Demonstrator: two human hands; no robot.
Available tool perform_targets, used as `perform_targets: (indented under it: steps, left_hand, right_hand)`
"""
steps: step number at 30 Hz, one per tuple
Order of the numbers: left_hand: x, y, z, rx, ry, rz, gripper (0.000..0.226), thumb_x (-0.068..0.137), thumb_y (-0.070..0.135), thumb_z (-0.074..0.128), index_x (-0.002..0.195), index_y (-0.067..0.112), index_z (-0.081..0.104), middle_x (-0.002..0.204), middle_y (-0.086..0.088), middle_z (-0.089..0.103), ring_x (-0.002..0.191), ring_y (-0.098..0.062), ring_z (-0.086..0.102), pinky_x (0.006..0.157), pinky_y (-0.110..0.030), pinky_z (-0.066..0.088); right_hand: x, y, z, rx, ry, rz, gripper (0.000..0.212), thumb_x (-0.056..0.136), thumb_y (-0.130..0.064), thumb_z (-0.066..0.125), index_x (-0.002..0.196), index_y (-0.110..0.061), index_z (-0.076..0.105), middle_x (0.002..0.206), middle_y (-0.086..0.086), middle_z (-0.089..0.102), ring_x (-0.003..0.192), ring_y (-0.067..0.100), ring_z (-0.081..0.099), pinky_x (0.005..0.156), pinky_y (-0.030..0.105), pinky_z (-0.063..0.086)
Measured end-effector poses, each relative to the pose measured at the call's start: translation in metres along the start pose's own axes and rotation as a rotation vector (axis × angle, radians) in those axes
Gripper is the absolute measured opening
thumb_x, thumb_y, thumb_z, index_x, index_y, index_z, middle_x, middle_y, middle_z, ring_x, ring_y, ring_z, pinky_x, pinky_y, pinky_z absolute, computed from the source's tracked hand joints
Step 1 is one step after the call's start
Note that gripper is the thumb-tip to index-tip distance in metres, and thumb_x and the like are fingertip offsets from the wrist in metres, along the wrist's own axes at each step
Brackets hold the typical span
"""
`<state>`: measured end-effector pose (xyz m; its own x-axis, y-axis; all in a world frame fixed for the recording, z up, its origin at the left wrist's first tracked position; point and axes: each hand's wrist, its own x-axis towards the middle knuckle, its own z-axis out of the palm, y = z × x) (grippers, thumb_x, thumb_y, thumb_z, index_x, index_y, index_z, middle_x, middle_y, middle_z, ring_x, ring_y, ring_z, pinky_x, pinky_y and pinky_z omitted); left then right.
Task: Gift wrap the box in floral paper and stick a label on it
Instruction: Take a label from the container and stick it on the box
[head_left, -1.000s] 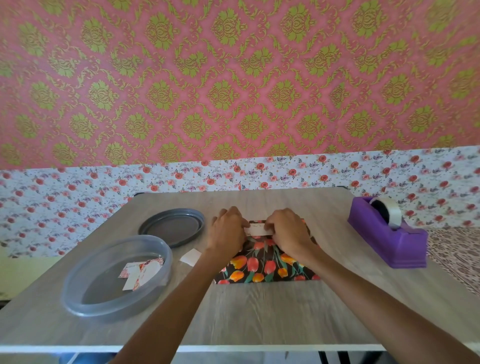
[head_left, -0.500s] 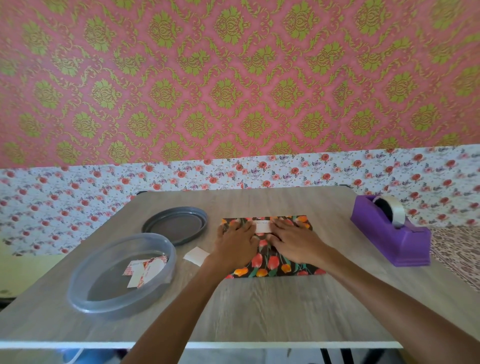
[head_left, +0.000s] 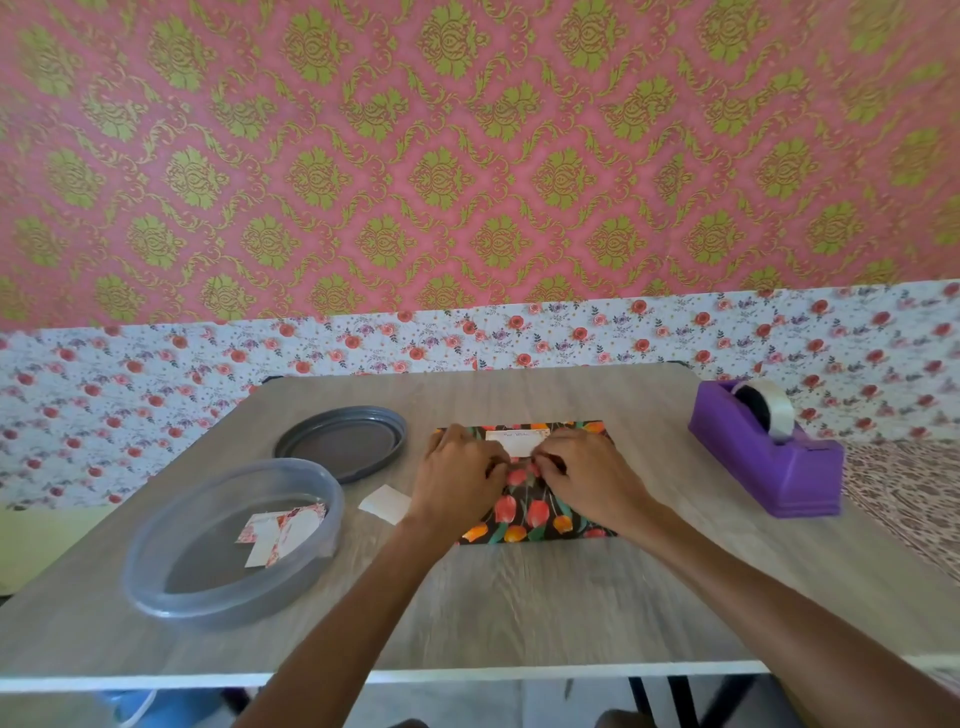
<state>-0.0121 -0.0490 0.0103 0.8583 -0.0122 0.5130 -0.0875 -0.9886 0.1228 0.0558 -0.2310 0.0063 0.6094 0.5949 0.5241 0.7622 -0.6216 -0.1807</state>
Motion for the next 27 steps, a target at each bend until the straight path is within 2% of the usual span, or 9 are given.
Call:
perform_targets:
  steps: [4, 9, 12, 16, 19, 22, 24, 25, 27]
  left_hand:
    - [0.004, -0.003, 0.004, 0.101, -0.211, 0.071, 0.043, 0.103, 0.029, 0.031, 0.144, 0.025, 0.043, 0.15, 0.004, 0.043, 0.139, -0.022, 0.031, 0.115, -0.039, 0.021]
    - [0.007, -0.008, 0.001, 0.273, -0.483, 0.067, 0.054, 0.105, 0.038, 0.021, 0.155, 0.018, 0.018, 0.164, -0.001, 0.008, 0.15, -0.03, 0.006, 0.12, -0.057, 0.007]
    - [0.007, -0.004, -0.001, 0.258, -0.518, 0.033, 0.055, 0.105, 0.038, 0.019, 0.156, 0.019, 0.012, 0.165, -0.001, 0.004, 0.15, -0.03, 0.002, 0.119, -0.059, 0.003]
    - [0.0, -0.001, 0.0, 0.211, -0.29, 0.019, 0.047, 0.103, 0.037, 0.026, 0.147, 0.025, 0.038, 0.156, 0.005, 0.035, 0.145, -0.021, 0.025, 0.118, -0.05, 0.011]
    - [-0.001, -0.002, 0.0, 0.106, -0.197, -0.014, 0.041, 0.101, 0.039, 0.032, 0.134, 0.032, 0.056, 0.138, 0.008, 0.057, 0.137, -0.015, 0.038, 0.117, -0.043, 0.016]
    - [0.001, -0.005, 0.002, 0.118, -0.168, 0.031, 0.039, 0.102, 0.044, 0.033, 0.125, 0.035, 0.063, 0.127, 0.003, 0.064, 0.129, -0.014, 0.046, 0.117, -0.039, 0.021]
    - [0.0, -0.003, 0.0, 0.094, -0.164, 0.059, 0.039, 0.103, 0.043, 0.032, 0.127, 0.037, 0.062, 0.131, 0.001, 0.062, 0.132, -0.016, 0.043, 0.116, -0.038, 0.019]
    - [-0.002, -0.002, 0.0, 0.084, -0.165, 0.066, 0.039, 0.103, 0.041, 0.031, 0.13, 0.037, 0.059, 0.134, 0.001, 0.06, 0.134, -0.017, 0.041, 0.116, -0.039, 0.017]
    - [-0.004, 0.001, -0.002, 0.077, -0.19, 0.058, 0.041, 0.104, 0.036, 0.027, 0.137, 0.037, 0.051, 0.14, 0.002, 0.055, 0.137, -0.019, 0.036, 0.118, -0.042, 0.015]
  right_hand:
    - [0.001, -0.007, -0.006, -0.099, -0.219, 0.06, 0.044, 0.104, -0.027, 0.034, 0.141, -0.01, 0.048, 0.147, 0.004, 0.046, 0.137, 0.017, 0.039, 0.115, 0.029, 0.027]
    - [0.007, -0.002, -0.002, -0.172, -0.433, 0.16, 0.06, 0.103, -0.045, 0.018, 0.154, -0.013, 0.021, 0.163, 0.006, 0.017, 0.15, 0.02, 0.011, 0.123, 0.042, 0.008]
    - [0.008, -0.002, -0.002, -0.158, -0.45, 0.189, 0.062, 0.103, -0.048, 0.019, 0.155, -0.016, 0.021, 0.163, 0.004, 0.014, 0.151, 0.02, 0.01, 0.123, 0.042, 0.008]
    - [0.004, 0.0, -0.002, -0.154, -0.244, 0.128, 0.047, 0.102, -0.041, 0.03, 0.131, -0.017, 0.059, 0.139, 0.004, 0.056, 0.13, 0.019, 0.048, 0.108, 0.039, 0.04]
    - [0.002, 0.005, 0.002, -0.106, -0.142, 0.088, 0.042, 0.101, -0.04, 0.039, 0.096, -0.019, 0.075, 0.105, 0.002, 0.073, 0.087, 0.008, 0.067, 0.081, 0.028, 0.056]
    - [0.002, 0.006, 0.002, -0.021, -0.124, 0.03, 0.047, 0.1, -0.041, 0.042, 0.056, -0.027, 0.053, 0.08, 0.004, 0.074, 0.047, 0.007, 0.058, 0.057, 0.031, 0.056]
    - [0.002, 0.005, 0.001, 0.015, -0.154, 0.018, 0.039, 0.101, -0.037, 0.043, 0.069, -0.026, 0.062, 0.082, 0.001, 0.072, 0.056, 0.009, 0.062, 0.06, 0.035, 0.056]
    - [0.002, 0.003, 0.001, 0.014, -0.181, 0.019, 0.035, 0.103, -0.036, 0.04, 0.091, -0.022, 0.07, 0.094, 0.0, 0.073, 0.073, 0.011, 0.066, 0.067, 0.036, 0.058]
    - [0.004, 0.0, 0.0, -0.039, -0.284, 0.04, 0.04, 0.104, -0.036, 0.032, 0.135, -0.025, 0.056, 0.136, -0.002, 0.059, 0.12, 0.018, 0.056, 0.096, 0.041, 0.052]
